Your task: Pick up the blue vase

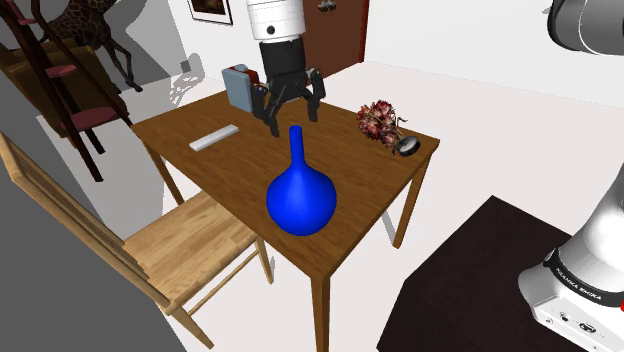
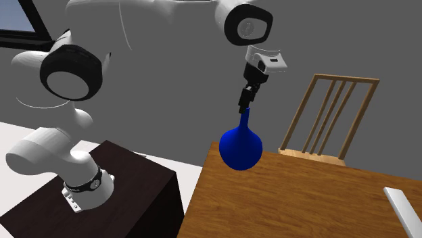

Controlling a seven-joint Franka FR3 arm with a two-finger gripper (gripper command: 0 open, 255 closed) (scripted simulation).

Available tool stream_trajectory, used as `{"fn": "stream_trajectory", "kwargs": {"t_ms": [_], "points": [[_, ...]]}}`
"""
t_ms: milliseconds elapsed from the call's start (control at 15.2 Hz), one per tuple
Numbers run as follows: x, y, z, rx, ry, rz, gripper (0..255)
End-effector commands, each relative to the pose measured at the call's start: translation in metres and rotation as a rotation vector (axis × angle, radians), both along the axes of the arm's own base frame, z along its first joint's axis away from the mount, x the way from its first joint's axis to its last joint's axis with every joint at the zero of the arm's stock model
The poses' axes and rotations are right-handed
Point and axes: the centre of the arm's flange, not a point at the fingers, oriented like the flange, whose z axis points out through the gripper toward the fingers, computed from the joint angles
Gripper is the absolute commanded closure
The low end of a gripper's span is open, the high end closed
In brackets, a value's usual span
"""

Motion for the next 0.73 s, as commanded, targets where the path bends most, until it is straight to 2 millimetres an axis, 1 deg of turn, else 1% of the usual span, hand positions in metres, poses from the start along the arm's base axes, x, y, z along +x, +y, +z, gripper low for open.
{"fn": "stream_trajectory", "kwargs": {"t_ms": [0, 132, 198, 264, 660], "points": [[-0.0008, 0.0003, -0.0112, 0.0, 0.0, 0.0, 0], [-0.0008, 0.0003, -0.0196, 0.0, 0.0, 0.0, 0], [-0.0008, 0.0003, -0.0196, 0.0, 0.0, 0.0, 0], [-0.0008, 0.0003, -0.0198, 0.0, 0.0, 0.0, 255], [-0.0011, 0.0006, -0.0198, 0.0, 0.0, 0.0, 255]]}}
